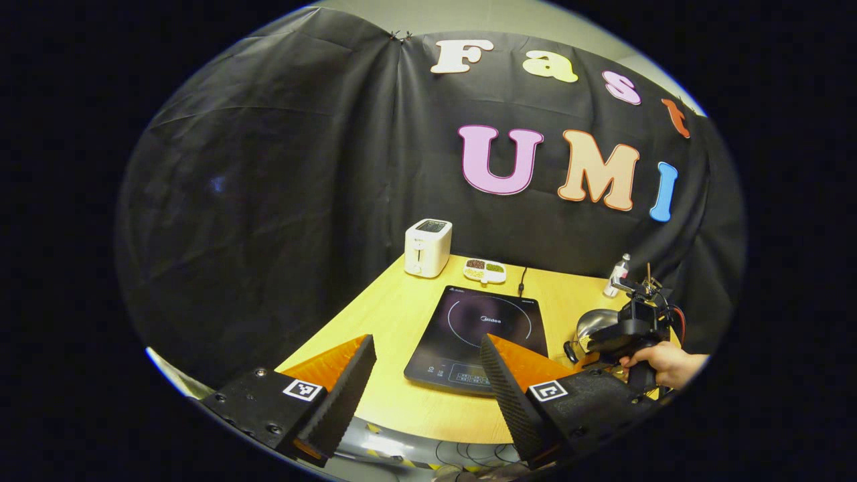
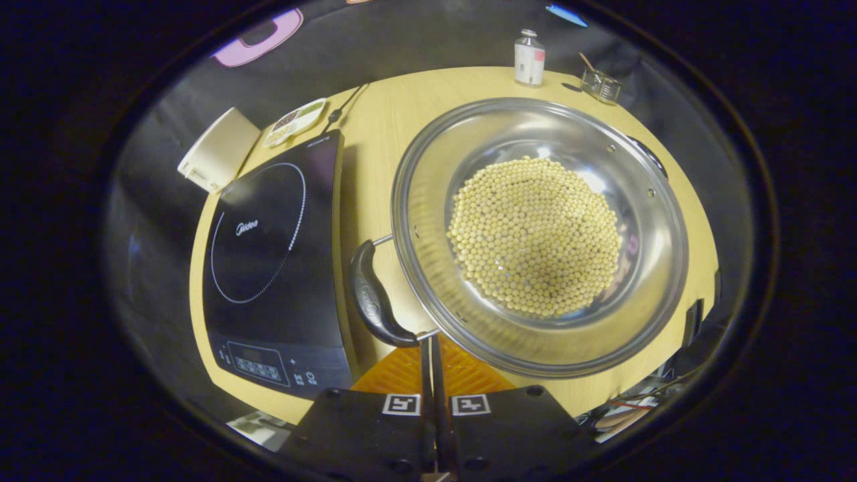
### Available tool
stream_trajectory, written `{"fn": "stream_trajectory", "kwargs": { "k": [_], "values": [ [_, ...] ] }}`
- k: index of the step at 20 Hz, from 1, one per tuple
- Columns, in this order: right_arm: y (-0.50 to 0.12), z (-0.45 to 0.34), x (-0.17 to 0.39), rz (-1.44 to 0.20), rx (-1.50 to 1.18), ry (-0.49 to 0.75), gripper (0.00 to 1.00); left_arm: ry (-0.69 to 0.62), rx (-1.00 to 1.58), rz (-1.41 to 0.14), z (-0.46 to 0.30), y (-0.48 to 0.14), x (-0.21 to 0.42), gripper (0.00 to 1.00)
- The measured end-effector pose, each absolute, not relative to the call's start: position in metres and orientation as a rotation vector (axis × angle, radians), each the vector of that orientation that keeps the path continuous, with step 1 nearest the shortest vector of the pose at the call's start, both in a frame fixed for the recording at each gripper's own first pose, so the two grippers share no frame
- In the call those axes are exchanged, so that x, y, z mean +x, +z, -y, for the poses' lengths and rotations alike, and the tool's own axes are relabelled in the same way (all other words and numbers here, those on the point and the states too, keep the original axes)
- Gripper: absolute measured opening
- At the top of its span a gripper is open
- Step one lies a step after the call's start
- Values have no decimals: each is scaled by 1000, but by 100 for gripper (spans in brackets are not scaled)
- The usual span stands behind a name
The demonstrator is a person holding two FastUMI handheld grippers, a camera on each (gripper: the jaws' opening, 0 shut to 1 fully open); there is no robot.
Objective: First push the handle of the pot to place it horizontally, then grasp the pot with both hands and set it on the induction cooktop.
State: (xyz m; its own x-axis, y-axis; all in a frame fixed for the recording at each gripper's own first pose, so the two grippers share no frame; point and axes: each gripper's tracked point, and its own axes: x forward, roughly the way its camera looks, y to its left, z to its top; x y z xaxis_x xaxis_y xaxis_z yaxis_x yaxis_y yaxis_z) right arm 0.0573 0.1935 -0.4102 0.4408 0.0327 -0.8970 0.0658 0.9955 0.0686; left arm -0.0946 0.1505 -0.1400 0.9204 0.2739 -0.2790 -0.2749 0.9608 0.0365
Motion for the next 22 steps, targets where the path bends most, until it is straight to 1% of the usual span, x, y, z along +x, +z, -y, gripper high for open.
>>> {"fn": "stream_trajectory", "kwargs": {
  "k": [3,4,7,8,10,11,14,18,19,22],
  "values": [
    [-411,-201,67,-1114,96,-24,0,279,-9,-289,-148,-142,-95,96],
    [-411,-203,69,-1115,102,-28,3,282,-11,-291,-149,-143,-94,96],
    [-408,-208,82,-1113,132,-37,3,286,-18,-294,-149,-143,-95,96],
    [-408,-211,86,-1114,143,-36,0,284,-19,-295,-149,-143,-96,96],
    [-407,-215,92,-1114,155,-35,0,280,-18,-304,-149,-146,-94,96],
    [-407,-216,95,-1114,158,-34,3,278,-17,-310,-147,-147,-94,96],
    [-404,-220,99,-1107,160,-25,3,264,-12,-309,-144,-145,-91,96],
    [-392,-225,96,-1091,152,31,4,245,-12,-300,-138,-143,-87,96],
    [-384,-229,93,-1077,169,55,5,236,-14,-299,-135,-143,-85,96],
    [-355,-231,81,-1034,223,122,5,194,-19,-311,-124,-148,-79,96]
  ]
}}
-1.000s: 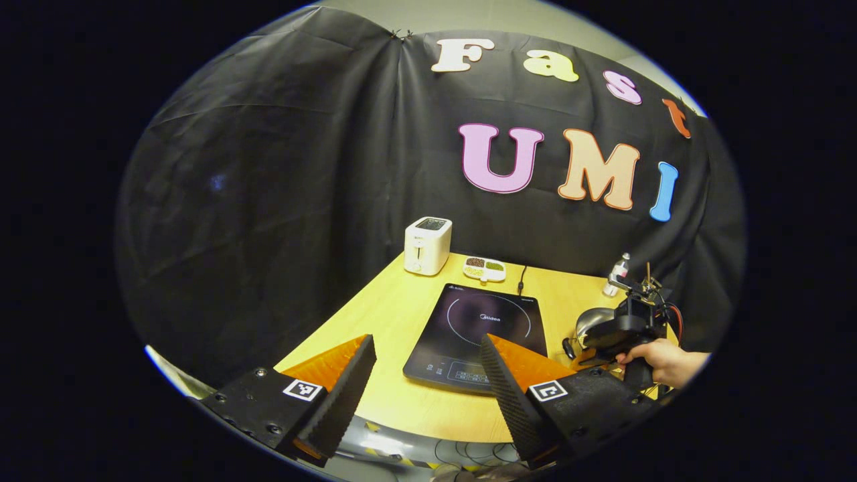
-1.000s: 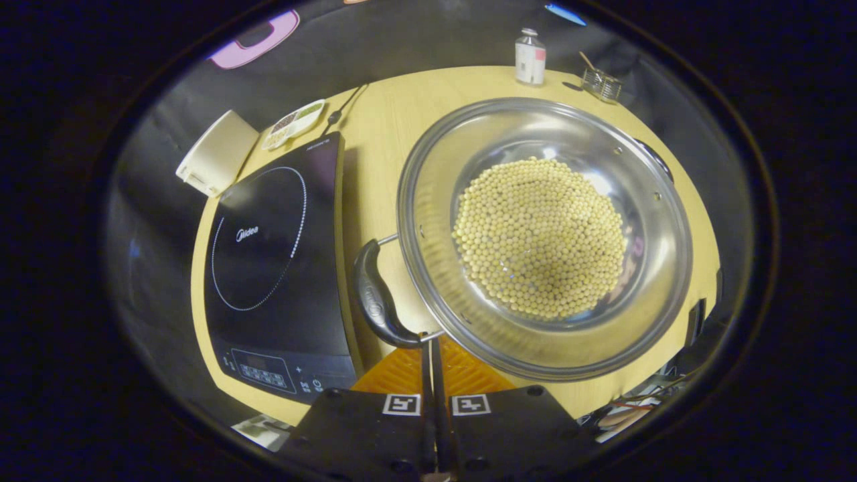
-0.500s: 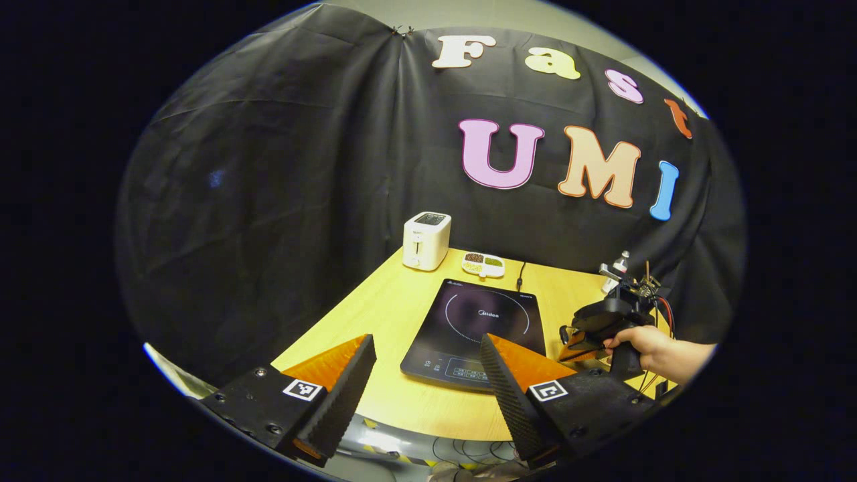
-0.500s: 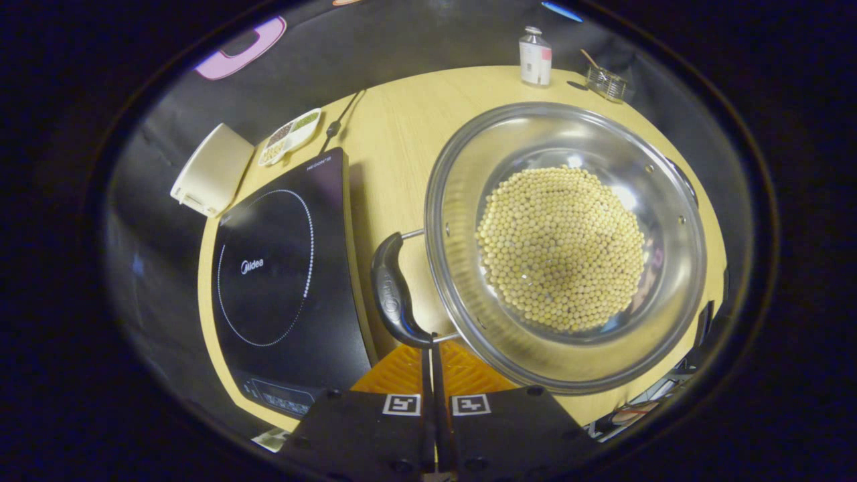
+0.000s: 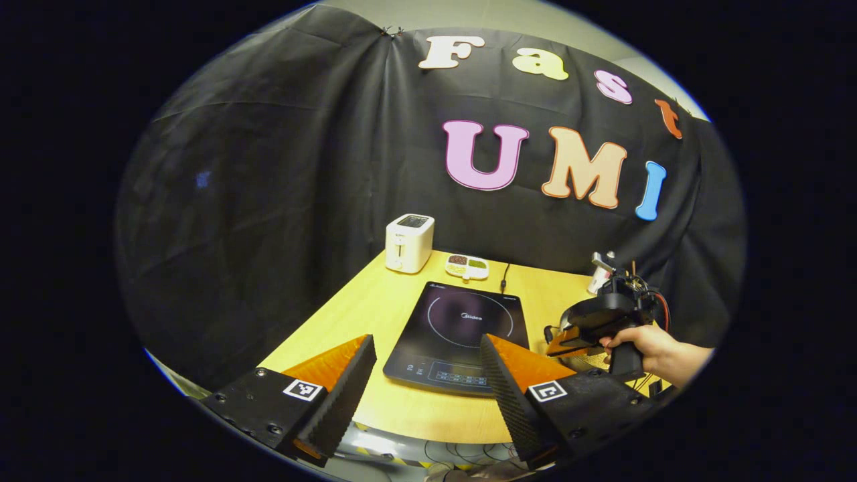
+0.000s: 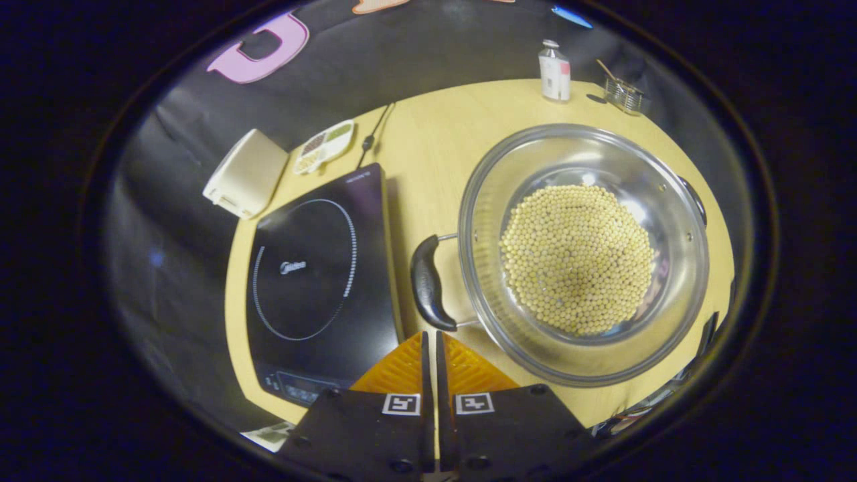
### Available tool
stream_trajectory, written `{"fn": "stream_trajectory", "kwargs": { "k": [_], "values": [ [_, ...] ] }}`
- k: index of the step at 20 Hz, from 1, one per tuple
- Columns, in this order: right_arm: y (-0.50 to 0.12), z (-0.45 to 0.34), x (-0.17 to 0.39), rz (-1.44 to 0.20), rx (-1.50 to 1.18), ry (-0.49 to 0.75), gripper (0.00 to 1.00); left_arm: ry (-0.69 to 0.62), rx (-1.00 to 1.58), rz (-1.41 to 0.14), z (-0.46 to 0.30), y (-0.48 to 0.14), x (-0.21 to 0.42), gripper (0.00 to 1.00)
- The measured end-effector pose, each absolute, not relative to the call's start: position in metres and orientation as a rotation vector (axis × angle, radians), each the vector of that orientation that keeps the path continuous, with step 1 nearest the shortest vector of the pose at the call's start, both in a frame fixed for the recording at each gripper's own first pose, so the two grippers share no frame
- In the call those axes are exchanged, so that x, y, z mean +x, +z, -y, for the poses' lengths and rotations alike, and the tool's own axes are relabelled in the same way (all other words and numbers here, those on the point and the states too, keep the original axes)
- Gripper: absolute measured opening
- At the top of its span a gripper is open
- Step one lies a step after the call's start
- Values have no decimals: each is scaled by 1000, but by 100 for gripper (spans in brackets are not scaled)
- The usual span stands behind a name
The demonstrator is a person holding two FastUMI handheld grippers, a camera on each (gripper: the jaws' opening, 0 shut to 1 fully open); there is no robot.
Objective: First push the handle of the pot to place it horizontally, then grasp the pot with both hands and set it on the induction cooktop.
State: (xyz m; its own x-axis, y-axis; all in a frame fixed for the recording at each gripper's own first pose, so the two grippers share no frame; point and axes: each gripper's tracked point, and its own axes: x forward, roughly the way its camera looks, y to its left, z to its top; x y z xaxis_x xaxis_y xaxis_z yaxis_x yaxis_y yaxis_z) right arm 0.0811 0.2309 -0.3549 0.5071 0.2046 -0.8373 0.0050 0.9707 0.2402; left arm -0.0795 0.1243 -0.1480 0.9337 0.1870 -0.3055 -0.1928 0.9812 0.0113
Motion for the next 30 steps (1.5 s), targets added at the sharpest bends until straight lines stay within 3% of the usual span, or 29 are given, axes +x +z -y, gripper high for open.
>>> {"fn": "stream_trajectory", "kwargs": {
  "k": [2,3,5,6,8,10,13,14,15,18,19,30],
  "values": [
    [-334,-226,72,-1009,273,160,5,173,-6,-322,-119,-150,-75,92],
    [-323,-218,68,-997,283,166,7,165,-1,-323,-117,-151,-72,92],
    [-305,-198,59,-972,285,182,3,143,-2,-333,-111,-152,-66,96],
    [-298,-187,54,-964,284,189,14,127,-4,-333,-107,-152,-63,92],
    [-284,-163,49,-930,288,184,14,94,-3,-348,-96,-154,-56,96],
    [-274,-136,45,-902,297,168,30,57,5,-368,-85,-158,-49,96],
    [-267,-94,43,-870,280,132,75,7,22,-407,-67,-168,-35,96],
    [-264,-79,44,-864,274,119,80,-7,27,-421,-60,-171,-30,96],
    [-264,-64,47,-855,266,102,92,-20,31,-434,-53,-175,-25,96],
    [-266,-28,57,-853,257,67,92,-50,51,-479,-33,-186,-8,96],
    [-268,-18,63,-860,258,63,99,-62,52,-496,-25,-192,-4,96],
    [-324,71,142,-1046,255,52,99,-110,-27,-745,58,-263,75,96]
  ]
}}
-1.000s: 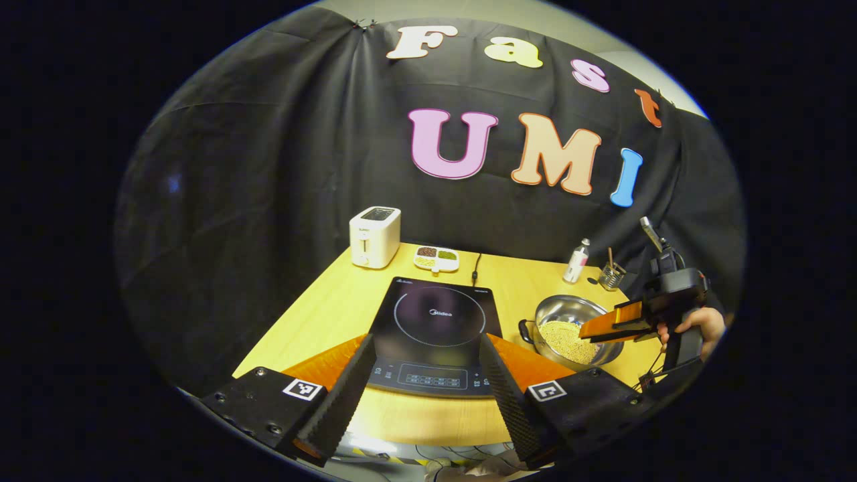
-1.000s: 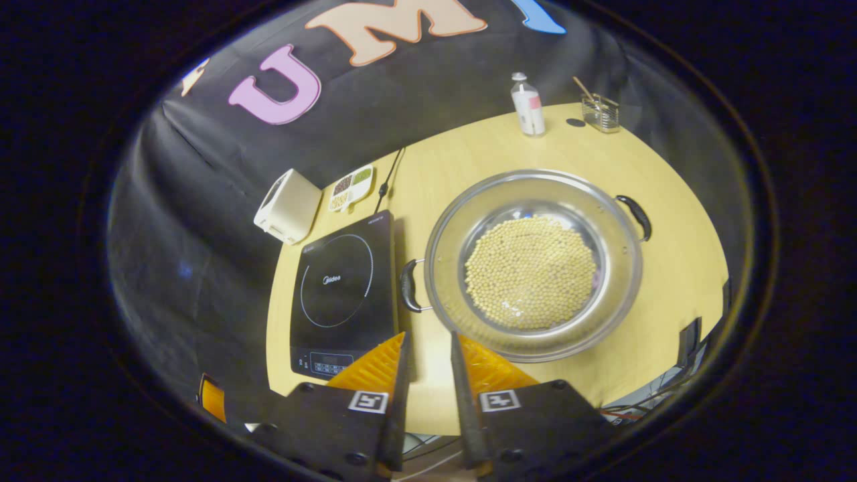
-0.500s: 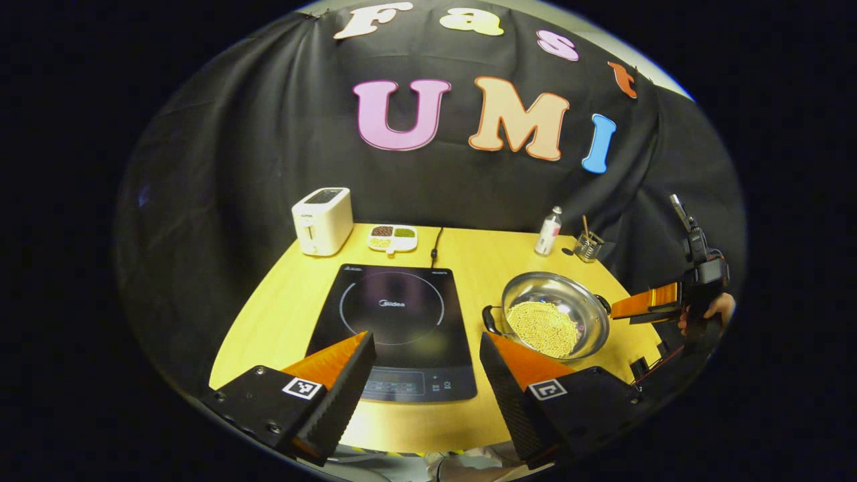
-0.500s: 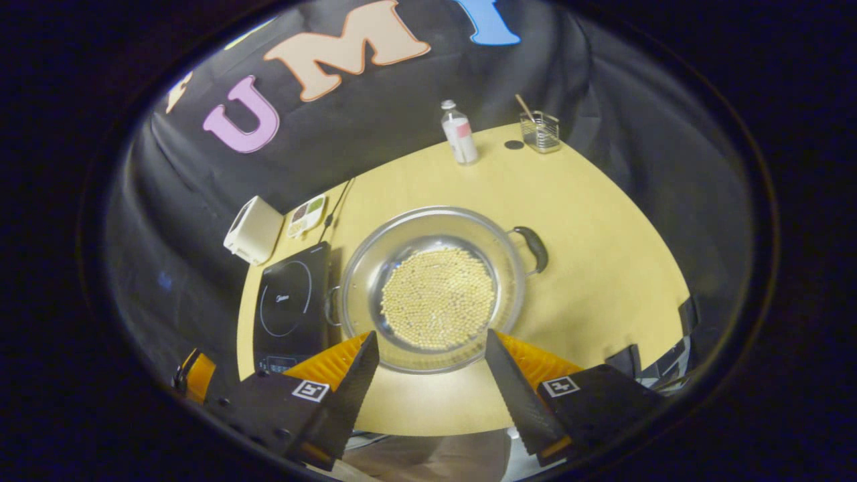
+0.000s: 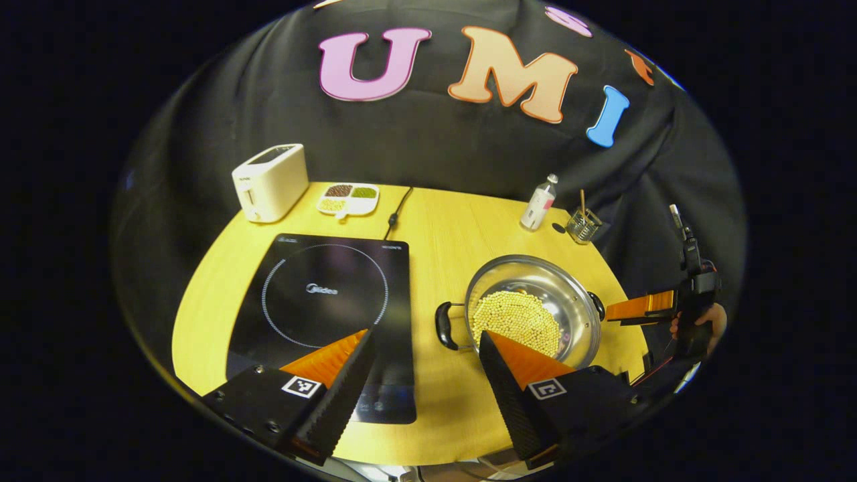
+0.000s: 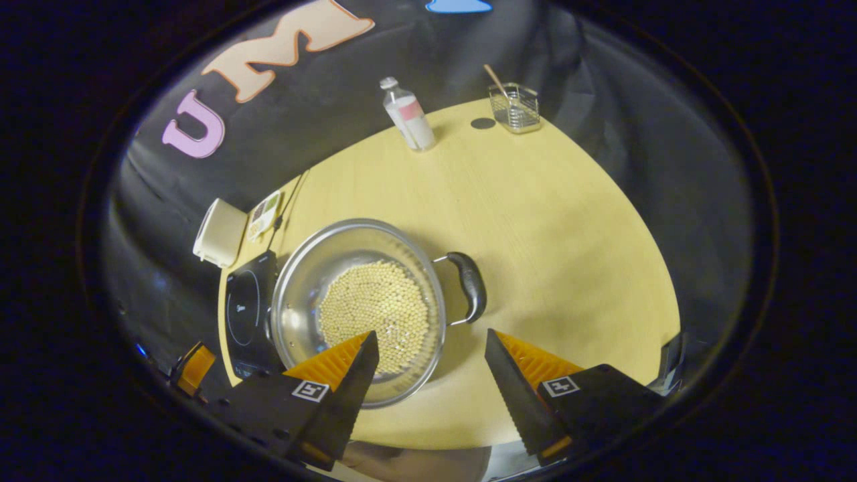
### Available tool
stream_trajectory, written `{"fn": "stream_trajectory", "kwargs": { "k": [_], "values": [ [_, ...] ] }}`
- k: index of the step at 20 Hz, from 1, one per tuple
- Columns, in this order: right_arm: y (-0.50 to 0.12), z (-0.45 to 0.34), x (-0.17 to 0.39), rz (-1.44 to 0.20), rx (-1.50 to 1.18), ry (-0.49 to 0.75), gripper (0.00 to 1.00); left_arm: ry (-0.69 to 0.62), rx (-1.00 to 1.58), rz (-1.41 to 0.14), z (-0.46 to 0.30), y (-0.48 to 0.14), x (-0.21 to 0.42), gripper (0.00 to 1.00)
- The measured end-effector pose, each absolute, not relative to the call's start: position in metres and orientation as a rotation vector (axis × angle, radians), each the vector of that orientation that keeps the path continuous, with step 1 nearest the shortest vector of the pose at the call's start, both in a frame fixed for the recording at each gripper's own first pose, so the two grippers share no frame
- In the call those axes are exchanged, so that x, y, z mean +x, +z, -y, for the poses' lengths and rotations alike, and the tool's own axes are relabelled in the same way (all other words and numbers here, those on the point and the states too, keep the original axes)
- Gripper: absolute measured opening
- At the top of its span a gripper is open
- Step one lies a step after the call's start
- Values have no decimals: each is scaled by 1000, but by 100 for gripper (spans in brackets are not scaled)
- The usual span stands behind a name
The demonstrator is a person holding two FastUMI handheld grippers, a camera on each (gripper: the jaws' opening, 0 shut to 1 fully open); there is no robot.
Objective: First push the handle of the pot to place it horizontally, then grasp the pot with both hands and set it on the induction cooktop.
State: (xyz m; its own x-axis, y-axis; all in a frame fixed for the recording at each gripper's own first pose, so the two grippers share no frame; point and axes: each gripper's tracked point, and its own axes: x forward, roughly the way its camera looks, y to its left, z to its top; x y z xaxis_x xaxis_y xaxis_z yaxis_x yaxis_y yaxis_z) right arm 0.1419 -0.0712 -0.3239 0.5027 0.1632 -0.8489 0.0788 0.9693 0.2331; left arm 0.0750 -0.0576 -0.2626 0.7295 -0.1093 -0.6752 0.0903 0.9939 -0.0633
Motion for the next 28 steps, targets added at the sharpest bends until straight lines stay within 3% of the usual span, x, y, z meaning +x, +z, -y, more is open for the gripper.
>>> {"fn": "stream_trajectory", "kwargs": {
  "k": [17,18,20,21,22,23,24,25,26,27,28],
  "values": [
    [-381,72,189,-1268,316,229,98,-109,-95,-1072,107,-360,128,96],
    [-383,69,190,-1275,322,236,98,-106,-97,-1086,107,-364,130,100],
    [-387,66,194,-1281,332,248,100,-103,-102,-1110,106,-371,132,94],
    [-390,66,196,-1284,333,250,86,-97,-104,-1122,105,-375,133,94],
    [-391,65,196,-1289,334,251,82,-87,-107,-1133,102,-377,132,90],
    [-393,64,198,-1292,335,254,91,-80,-113,-1143,101,-380,132,87],
    [-394,61,198,-1291,342,259,82,-73,-118,-1148,99,-381,133,81],
    [-396,60,200,-1293,342,261,74,-68,-127,-1152,99,-384,134,84],
    [-396,60,200,-1297,340,267,67,-64,-139,-1153,98,-386,135,72],
    [-399,59,201,-1300,335,270,66,-62,-151,-1157,98,-388,136,76],
    [-402,59,200,-1306,326,273,66,-57,-161,-1163,97,-390,137,72]
  ]
}}
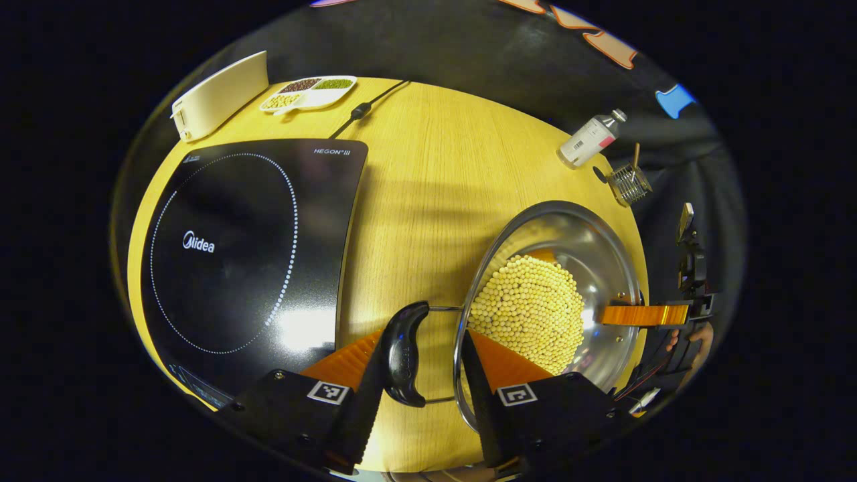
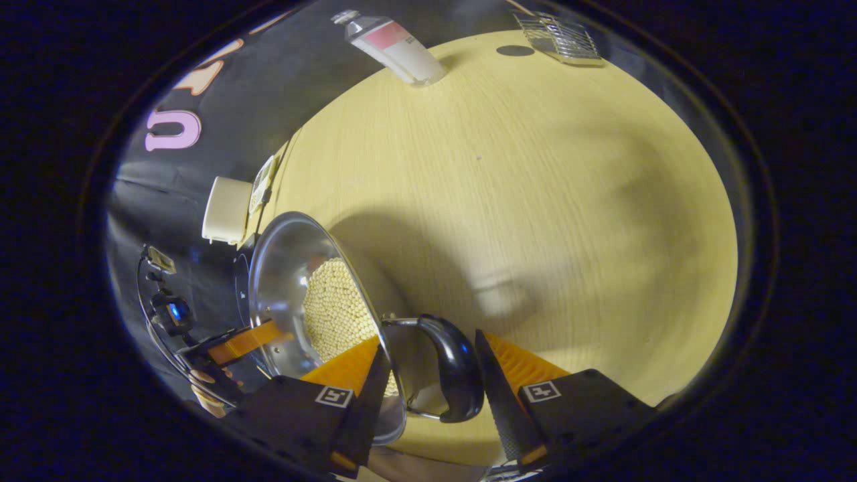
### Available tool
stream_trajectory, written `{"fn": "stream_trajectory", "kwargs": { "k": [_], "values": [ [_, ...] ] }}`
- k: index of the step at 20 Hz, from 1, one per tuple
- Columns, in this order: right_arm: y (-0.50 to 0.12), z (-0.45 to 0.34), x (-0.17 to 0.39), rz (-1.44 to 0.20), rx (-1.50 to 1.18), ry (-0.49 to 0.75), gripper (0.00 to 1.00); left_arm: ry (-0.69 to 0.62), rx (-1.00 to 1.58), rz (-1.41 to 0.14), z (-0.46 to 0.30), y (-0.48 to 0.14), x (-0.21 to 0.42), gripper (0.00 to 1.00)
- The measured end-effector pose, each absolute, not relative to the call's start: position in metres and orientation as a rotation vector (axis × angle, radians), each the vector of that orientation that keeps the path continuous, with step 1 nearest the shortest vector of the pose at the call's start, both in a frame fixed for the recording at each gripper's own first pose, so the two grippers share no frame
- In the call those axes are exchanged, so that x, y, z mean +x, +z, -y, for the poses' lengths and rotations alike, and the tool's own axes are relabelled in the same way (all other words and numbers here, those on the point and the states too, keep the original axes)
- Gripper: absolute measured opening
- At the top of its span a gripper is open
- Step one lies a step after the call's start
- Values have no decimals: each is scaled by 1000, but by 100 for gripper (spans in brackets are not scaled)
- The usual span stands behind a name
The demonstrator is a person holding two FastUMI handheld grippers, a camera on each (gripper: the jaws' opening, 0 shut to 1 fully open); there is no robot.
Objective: First push the handle of the pot to place it horizontally, then grasp the pot with both hands and set it on the induction cooktop.
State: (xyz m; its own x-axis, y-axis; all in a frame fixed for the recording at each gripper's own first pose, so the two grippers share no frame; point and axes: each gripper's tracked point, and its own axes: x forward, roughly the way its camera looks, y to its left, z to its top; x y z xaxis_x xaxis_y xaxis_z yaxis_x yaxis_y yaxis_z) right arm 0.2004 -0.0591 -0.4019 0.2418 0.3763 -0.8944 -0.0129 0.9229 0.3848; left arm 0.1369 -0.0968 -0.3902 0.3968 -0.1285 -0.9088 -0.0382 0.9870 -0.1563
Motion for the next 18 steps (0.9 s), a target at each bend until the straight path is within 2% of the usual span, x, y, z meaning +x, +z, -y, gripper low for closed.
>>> {"fn": "stream_trajectory", "kwargs": {
  "k": [1,2,3,4,8,9,10,14,15,16,17,18],
  "values": [
    [-404,60,200,-1312,314,273,63,-58,-173,-1167,97,-393,136,64],
    [-405,58,201,-1307,320,283,59,-54,-174,-1175,97,-394,136,62],
    [-417,54,200,-1311,314,278,55,-51,-171,-1186,96,-398,135,68],
    [-408,58,200,-1318,317,282,52,-52,-165,-1190,96,-394,135,61],
    [-408,60,201,-1298,302,292,53,-30,-173,-1200,98,-396,133,58],
    [-405,63,201,-1294,293,293,49,-32,-170,-1201,99,-395,131,60],
    [-405,65,199,-1290,285,293,49,-36,-165,-1196,100,-396,129,57],
    [-399,77,185,-1311,278,286,50,-62,-176,-1201,112,-391,118,58],
    [-397,79,182,-1316,278,284,50,-68,-178,-1208,113,-390,114,56],
    [-395,81,177,-1319,278,281,60,-73,-184,-1211,115,-388,111,58],
    [-393,82,173,-1320,278,279,55,-78,-188,-1215,117,-385,107,56],
    [-390,83,169,-1320,276,279,55,-83,-190,-1219,118,-383,103,58]
  ]
}}
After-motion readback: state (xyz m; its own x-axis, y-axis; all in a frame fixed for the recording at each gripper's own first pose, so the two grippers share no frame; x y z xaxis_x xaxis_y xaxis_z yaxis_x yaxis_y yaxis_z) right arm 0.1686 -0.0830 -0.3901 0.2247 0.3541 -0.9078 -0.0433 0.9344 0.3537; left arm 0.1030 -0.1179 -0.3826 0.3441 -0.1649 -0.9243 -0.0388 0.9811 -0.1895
